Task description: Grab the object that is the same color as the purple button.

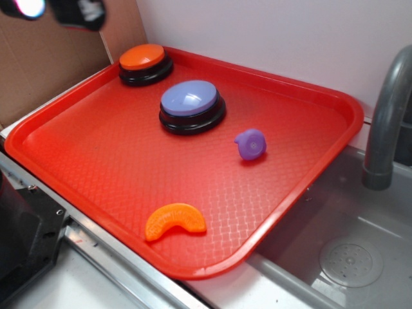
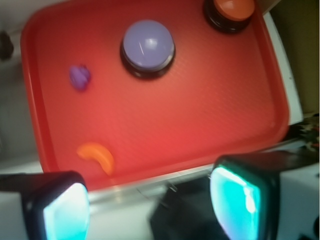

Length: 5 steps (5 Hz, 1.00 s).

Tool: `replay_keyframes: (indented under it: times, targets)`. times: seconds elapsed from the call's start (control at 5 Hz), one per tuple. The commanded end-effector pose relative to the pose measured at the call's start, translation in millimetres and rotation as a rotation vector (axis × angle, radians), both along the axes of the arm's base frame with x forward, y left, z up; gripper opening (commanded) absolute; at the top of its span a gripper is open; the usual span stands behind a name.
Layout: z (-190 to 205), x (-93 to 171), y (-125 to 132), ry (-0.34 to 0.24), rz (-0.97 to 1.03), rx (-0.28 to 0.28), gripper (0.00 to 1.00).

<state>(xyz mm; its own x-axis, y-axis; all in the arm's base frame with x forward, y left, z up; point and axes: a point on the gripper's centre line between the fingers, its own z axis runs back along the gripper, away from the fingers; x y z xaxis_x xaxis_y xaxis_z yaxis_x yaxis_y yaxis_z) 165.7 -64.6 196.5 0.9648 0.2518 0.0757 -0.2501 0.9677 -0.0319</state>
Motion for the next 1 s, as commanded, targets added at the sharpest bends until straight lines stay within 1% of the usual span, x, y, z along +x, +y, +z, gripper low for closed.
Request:
replay_keyframes:
  times: [0.0, 0.2, 0.4, 0.6, 0.8]
  targets:
    - [-64, 77, -28, -0.111, 0.284, -0.055, 1.00]
    - [-93, 96, -41, -0.123, 0.375, 0.026, 1.00]
    - [-120, 108, -52, -0.102, 0.422, 0.062, 1.00]
    - [-144, 110, -59, -0.065, 0.462, 0.063, 1.00]
    - [-154, 107, -56, -0.066, 0.504, 0.075, 1.00]
